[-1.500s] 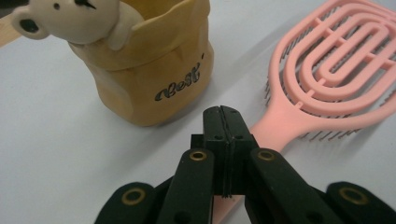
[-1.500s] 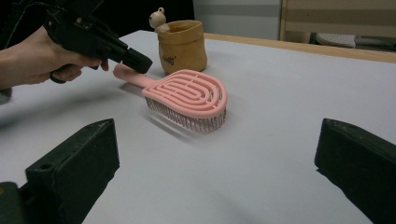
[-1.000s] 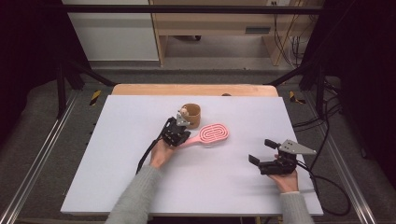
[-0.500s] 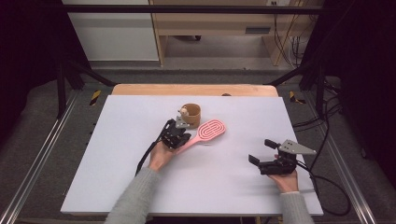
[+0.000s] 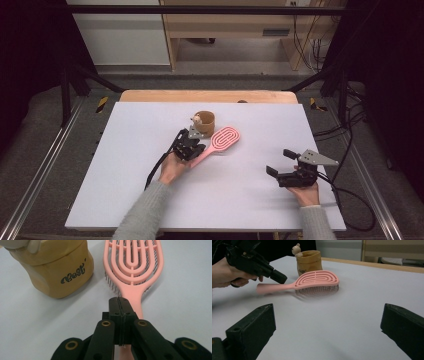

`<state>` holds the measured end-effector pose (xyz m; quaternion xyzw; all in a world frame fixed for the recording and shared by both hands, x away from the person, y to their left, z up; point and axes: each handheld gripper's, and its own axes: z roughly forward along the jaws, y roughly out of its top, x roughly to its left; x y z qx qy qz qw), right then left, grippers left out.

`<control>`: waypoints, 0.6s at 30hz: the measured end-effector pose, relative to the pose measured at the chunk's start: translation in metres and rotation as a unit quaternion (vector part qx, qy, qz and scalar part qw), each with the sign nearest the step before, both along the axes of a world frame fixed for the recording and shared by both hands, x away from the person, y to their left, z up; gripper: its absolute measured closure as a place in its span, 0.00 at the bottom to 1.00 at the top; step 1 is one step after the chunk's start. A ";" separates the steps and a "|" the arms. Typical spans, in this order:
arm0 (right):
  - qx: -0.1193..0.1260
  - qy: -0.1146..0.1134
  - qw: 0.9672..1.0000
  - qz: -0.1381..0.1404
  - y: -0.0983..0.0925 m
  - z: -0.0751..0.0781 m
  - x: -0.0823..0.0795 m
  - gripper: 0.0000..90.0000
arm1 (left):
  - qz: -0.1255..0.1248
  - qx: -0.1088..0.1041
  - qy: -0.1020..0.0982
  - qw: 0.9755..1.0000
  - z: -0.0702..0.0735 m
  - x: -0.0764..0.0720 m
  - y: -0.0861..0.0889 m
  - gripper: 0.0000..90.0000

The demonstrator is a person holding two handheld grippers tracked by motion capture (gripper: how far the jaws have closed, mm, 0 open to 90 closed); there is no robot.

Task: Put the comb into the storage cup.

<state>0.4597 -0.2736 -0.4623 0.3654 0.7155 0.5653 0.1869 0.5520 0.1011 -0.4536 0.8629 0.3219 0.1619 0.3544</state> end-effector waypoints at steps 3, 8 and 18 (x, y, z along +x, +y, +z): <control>0.000 0.000 1.000 0.000 0.000 0.000 0.000 0.00 | 0.002 0.000 -0.003 1.000 0.001 0.000 0.001 1.00; 0.001 0.000 1.000 0.000 0.000 0.000 0.000 0.00 | 0.005 -0.017 -0.015 1.000 0.011 -0.003 0.008 0.96; 0.002 0.002 1.000 0.000 0.000 0.000 0.000 0.00 | 0.017 -0.052 -0.022 0.998 0.029 -0.010 0.017 0.50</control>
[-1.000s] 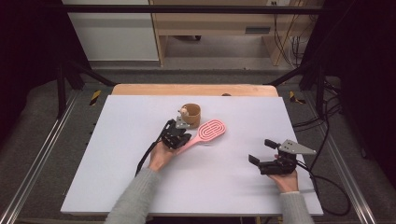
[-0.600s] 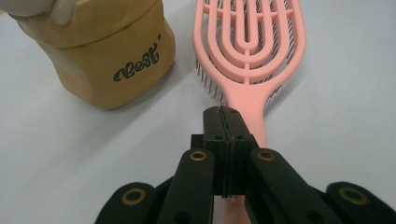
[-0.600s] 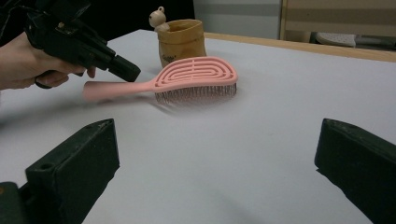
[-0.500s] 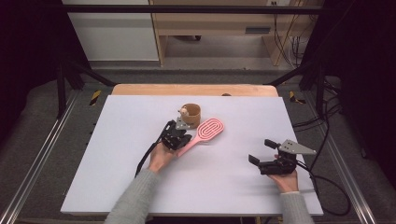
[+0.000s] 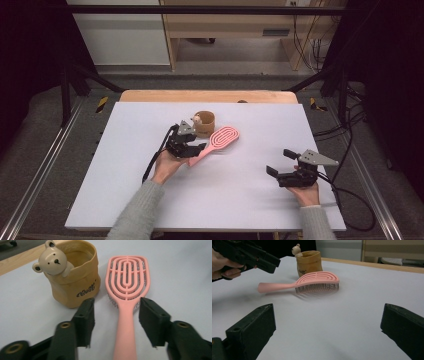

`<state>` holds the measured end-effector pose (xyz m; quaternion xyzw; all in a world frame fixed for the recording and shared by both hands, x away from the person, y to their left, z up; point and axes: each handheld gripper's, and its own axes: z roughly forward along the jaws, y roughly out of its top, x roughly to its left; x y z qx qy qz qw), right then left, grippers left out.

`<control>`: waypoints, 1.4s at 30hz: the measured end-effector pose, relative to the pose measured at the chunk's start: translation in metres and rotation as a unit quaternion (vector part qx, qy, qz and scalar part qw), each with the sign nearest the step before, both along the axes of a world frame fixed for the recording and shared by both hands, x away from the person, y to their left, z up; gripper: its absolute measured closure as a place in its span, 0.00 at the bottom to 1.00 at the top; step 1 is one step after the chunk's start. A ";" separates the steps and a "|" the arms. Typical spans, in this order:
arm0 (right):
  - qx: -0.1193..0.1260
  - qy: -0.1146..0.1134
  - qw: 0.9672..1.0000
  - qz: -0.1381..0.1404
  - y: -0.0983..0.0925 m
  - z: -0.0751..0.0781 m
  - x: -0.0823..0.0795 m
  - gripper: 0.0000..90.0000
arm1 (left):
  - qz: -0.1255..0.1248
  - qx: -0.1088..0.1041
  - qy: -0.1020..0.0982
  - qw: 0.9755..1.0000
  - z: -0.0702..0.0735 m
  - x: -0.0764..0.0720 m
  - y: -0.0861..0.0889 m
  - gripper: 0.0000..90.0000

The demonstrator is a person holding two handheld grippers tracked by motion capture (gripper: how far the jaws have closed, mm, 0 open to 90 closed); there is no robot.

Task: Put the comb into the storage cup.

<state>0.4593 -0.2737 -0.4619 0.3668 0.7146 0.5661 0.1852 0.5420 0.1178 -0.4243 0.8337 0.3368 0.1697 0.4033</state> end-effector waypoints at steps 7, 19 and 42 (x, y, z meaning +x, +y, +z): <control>0.001 0.000 1.000 0.001 0.000 0.000 0.000 0.00 | 0.020 0.005 0.016 1.000 0.000 0.000 -0.004 0.19; 0.001 0.000 1.000 0.001 0.000 0.000 0.000 0.00 | 0.013 0.010 0.018 1.000 -0.003 0.001 -0.009 0.00; 0.001 -0.001 1.000 0.001 0.000 0.000 0.000 0.00 | 0.005 0.045 0.040 0.998 -0.020 0.013 -0.024 0.00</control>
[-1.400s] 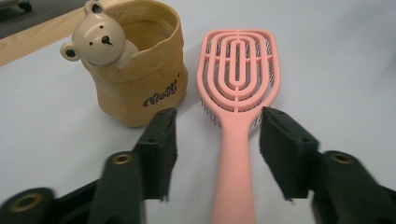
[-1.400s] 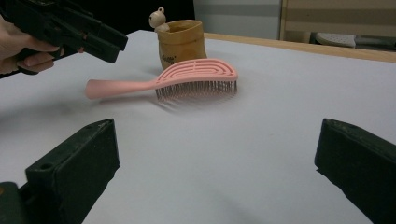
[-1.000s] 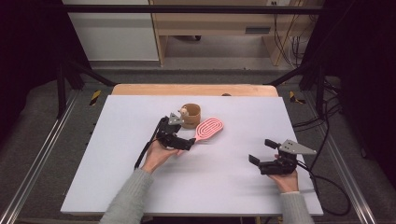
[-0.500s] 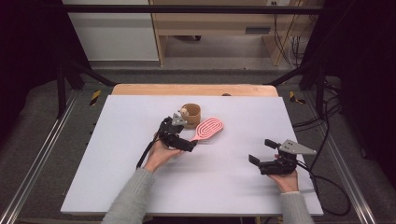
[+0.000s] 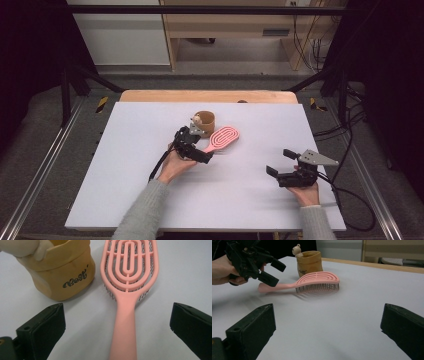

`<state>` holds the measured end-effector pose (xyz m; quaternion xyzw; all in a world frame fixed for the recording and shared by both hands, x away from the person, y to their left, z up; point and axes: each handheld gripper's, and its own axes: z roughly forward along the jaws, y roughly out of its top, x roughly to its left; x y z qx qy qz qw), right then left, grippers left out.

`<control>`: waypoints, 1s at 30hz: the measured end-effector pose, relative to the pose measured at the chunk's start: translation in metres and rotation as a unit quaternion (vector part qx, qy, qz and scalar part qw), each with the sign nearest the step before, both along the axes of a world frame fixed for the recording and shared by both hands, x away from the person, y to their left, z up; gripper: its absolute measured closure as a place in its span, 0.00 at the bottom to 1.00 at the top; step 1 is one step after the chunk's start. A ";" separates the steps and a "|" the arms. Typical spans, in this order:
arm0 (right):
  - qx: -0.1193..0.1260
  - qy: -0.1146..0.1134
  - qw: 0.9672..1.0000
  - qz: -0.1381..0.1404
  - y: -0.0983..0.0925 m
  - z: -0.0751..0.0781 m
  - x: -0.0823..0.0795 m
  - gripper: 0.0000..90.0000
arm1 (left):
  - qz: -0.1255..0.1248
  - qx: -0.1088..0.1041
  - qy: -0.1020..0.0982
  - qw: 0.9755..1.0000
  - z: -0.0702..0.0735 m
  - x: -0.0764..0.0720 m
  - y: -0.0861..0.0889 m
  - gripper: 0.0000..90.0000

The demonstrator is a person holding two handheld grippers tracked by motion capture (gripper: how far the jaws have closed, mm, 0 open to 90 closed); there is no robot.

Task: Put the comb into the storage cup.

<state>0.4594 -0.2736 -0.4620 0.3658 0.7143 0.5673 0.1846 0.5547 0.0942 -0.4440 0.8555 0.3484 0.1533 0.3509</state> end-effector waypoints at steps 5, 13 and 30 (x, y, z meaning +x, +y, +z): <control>0.000 -0.001 1.000 0.001 0.000 0.000 0.000 0.00 | -0.004 0.007 -0.002 1.000 0.000 0.001 -0.007 0.03; 0.001 -0.001 1.000 0.001 0.000 0.000 0.000 0.00 | -0.003 0.016 0.008 1.000 -0.007 0.003 -0.010 0.13; 0.001 0.000 1.000 0.001 0.000 0.000 0.000 0.00 | -0.018 0.030 0.016 0.999 -0.014 0.005 -0.014 0.45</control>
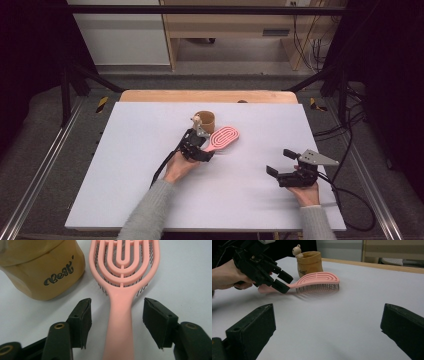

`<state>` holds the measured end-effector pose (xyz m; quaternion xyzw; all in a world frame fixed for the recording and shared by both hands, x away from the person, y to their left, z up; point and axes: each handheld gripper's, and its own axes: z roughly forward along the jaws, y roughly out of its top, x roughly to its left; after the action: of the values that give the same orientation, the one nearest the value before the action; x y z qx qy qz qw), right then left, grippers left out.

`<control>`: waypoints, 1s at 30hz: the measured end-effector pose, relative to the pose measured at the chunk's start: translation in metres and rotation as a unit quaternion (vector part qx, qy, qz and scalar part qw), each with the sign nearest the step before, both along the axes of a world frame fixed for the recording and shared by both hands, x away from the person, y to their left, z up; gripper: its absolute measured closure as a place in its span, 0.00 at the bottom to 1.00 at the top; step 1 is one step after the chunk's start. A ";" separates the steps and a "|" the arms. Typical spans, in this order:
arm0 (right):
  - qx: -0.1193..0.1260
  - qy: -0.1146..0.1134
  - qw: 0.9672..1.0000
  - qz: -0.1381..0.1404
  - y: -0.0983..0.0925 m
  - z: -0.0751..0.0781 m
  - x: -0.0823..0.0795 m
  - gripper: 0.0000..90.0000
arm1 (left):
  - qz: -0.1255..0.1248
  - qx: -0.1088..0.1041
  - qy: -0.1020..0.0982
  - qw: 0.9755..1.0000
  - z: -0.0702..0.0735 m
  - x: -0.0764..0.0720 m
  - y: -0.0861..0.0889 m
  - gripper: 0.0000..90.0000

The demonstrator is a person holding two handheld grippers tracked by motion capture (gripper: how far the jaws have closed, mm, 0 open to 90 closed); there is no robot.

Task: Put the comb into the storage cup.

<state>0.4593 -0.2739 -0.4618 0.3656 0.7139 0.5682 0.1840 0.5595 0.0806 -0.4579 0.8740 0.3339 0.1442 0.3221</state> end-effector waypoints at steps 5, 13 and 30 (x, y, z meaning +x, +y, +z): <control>0.000 0.001 1.000 0.000 0.000 0.000 0.000 0.00 | -0.001 0.010 0.002 1.000 -0.002 0.000 0.000 0.52; 0.000 0.000 1.000 0.000 0.000 0.000 0.000 0.00 | -0.005 0.012 0.000 1.000 -0.003 0.000 -0.001 0.63; -0.001 -0.001 1.000 -0.001 0.000 0.000 0.000 0.00 | -0.017 0.020 0.010 1.000 -0.005 0.002 -0.004 0.75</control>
<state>0.4597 -0.2741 -0.4618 0.3653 0.7138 0.5680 0.1855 0.5611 0.0768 -0.4628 0.8870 0.3194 0.1369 0.3040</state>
